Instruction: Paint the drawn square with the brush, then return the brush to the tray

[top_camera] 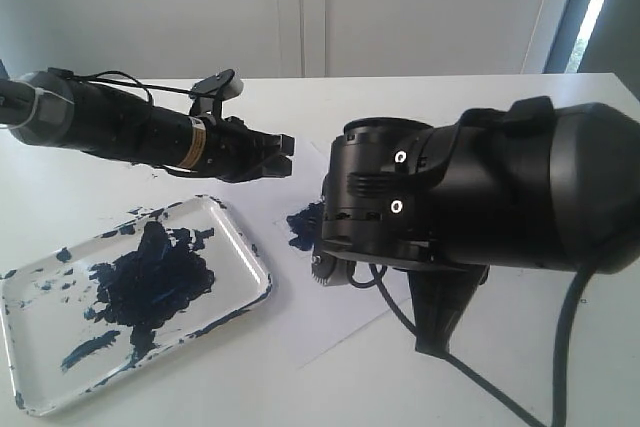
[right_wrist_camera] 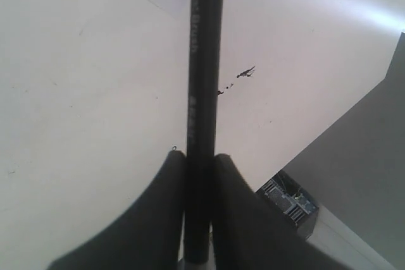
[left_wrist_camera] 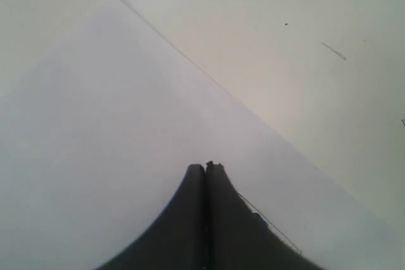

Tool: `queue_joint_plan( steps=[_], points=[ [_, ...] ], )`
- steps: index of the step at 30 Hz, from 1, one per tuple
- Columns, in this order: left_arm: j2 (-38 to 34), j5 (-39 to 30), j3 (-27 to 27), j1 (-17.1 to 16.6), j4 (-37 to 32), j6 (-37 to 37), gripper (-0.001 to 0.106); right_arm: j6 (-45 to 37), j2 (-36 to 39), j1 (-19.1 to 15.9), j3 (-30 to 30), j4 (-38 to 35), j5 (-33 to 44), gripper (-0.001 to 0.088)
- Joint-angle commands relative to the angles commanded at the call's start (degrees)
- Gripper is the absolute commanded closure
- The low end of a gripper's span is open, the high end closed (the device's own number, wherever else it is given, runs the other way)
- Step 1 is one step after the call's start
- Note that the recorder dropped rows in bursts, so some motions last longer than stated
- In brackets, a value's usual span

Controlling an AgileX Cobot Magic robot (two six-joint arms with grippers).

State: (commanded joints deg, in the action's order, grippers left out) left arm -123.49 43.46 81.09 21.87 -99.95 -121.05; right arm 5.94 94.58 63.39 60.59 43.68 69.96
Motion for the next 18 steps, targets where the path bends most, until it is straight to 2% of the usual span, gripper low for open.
queue_joint_plan(
  steps=[7, 18],
  points=[
    [-4.22, -1.79, 0.00, 0.00, 0.00, 0.00, 0.105, 0.36, 3.68, 0.00, 0.00, -0.14, 0.00, 0.0868],
    [-4.38, -1.05, 0.23, 0.00, 0.00, 0.00, 0.105, 3.24, 6.12, 0.00, 0.00, 2.05, -3.07, 0.0868]
  ],
)
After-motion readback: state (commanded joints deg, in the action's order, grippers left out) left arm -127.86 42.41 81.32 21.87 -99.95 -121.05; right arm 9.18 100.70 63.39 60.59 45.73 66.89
